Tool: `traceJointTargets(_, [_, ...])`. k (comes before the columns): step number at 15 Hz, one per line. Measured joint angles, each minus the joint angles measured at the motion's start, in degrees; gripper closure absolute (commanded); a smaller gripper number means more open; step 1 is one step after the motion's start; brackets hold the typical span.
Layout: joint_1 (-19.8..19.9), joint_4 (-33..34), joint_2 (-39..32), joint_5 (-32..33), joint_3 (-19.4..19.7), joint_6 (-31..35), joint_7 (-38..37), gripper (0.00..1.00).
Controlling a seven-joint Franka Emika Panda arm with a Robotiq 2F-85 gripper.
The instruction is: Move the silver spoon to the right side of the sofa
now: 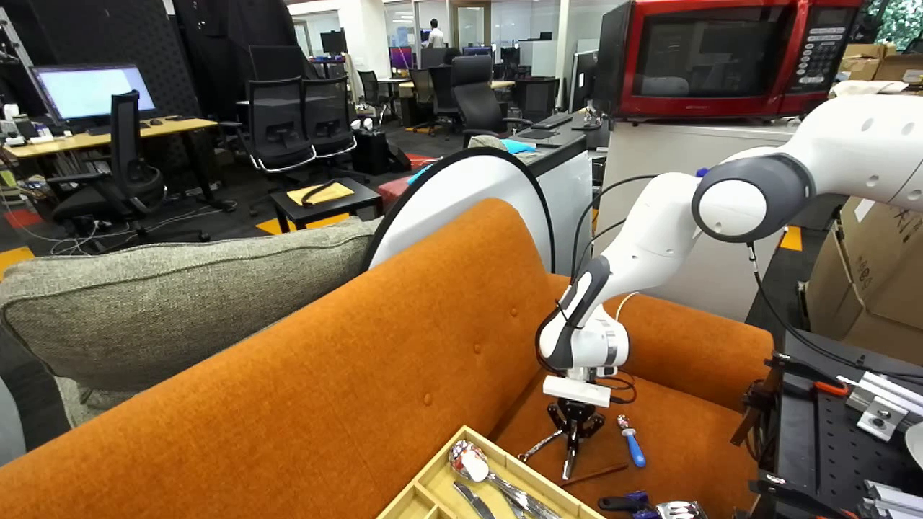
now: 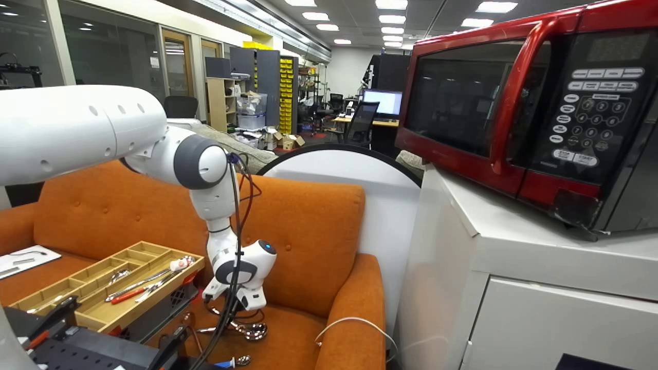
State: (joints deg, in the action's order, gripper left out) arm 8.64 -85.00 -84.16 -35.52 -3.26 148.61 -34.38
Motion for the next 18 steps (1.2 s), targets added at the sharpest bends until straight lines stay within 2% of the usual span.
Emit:
traceJointTargets(8, [0.6,-5.7,6.2,0.2,0.0,0.2,4.4,0.97])
traceJointTargets(14, [0.4,-6.5,7.4,7.8,2.7,-9.9,10.6,0.97])
traceJointTargets(18, [0.5,-5.3,7.7,12.8,5.7,-14.0,14.3,0.97])
